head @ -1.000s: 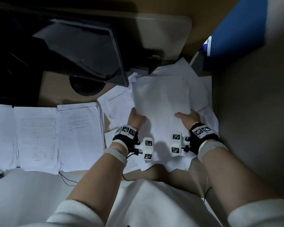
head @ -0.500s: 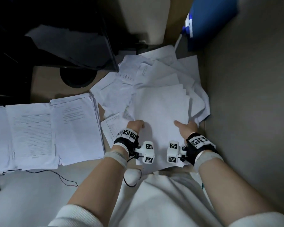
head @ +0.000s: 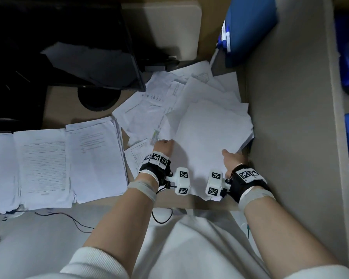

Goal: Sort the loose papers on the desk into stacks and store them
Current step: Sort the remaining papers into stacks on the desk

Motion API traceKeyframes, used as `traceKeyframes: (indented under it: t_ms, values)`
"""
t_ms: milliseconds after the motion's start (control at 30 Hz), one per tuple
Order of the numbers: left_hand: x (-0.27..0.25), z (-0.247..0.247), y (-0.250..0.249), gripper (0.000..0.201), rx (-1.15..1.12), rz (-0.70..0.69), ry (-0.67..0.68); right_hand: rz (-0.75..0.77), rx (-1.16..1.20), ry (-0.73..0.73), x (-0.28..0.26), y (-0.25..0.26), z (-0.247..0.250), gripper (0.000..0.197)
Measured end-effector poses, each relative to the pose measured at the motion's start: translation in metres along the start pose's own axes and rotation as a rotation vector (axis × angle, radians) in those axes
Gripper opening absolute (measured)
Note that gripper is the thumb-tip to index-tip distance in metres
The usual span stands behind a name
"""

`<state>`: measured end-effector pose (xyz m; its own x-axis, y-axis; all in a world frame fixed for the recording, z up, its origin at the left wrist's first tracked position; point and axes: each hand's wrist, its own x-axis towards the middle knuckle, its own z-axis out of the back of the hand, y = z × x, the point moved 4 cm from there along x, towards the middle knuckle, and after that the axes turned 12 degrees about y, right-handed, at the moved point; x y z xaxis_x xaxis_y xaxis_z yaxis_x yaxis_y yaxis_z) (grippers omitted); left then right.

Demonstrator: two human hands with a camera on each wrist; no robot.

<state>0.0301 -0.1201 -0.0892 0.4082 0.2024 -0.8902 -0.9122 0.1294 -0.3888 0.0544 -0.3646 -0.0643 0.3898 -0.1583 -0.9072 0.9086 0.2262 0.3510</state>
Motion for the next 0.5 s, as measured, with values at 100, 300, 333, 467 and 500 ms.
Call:
traceKeyframes:
  t_ms: [100,300,333,467,500]
  values:
    - [0.001,0.002,0.004,0.047,0.024,0.029,0.031,-0.020,0.075,-0.039,0.007,-0.003,0.003,0.044]
    - [0.007,0.018,-0.020,0.040,0.076,-0.112,-0.075,-0.078,0.151,-0.017,0.022,0.012,-0.004,0.048]
    - [0.008,0.020,-0.027,0.038,0.100,-0.133,-0.084,-0.094,0.165,-0.021,0.025,0.016,-0.005,0.051]
    - [0.018,0.028,-0.043,0.042,0.157,-0.174,-0.079,-0.151,0.178,-0.052,0.029,0.033,-0.010,0.070]
    - [0.021,0.029,-0.045,0.043,0.164,-0.177,-0.080,-0.147,0.163,-0.064,0.032,0.036,-0.011,0.070]
